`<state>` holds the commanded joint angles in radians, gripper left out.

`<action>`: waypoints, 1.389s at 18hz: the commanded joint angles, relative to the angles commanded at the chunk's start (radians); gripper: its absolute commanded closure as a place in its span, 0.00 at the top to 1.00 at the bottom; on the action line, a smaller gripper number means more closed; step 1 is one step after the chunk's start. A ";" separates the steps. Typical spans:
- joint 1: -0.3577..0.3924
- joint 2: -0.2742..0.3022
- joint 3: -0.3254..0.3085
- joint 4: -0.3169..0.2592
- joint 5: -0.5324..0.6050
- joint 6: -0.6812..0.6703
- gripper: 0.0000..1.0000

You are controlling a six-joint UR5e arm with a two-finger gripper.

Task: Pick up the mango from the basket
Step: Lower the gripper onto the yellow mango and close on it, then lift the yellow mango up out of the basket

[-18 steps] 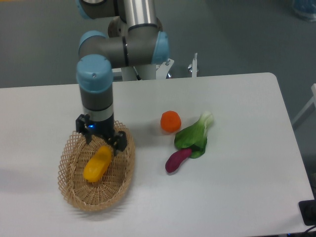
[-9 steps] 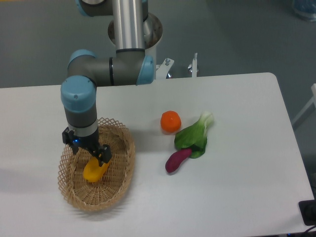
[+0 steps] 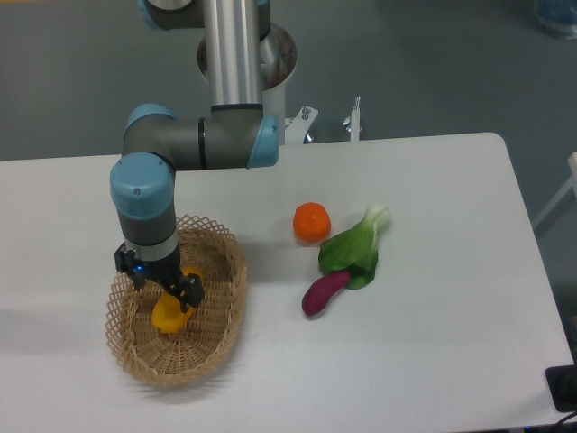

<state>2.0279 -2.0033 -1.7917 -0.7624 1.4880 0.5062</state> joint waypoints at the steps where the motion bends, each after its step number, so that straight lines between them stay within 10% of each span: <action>1: 0.002 -0.003 0.002 0.000 0.000 0.000 1.00; 9: 0.002 -0.014 -0.002 0.005 0.006 0.000 0.99; 17: 0.005 -0.011 -0.003 0.003 0.020 0.002 0.62; 25: 0.054 0.034 -0.005 0.002 0.025 0.009 0.47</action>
<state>2.0815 -1.9697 -1.7963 -0.7609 1.5125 0.5154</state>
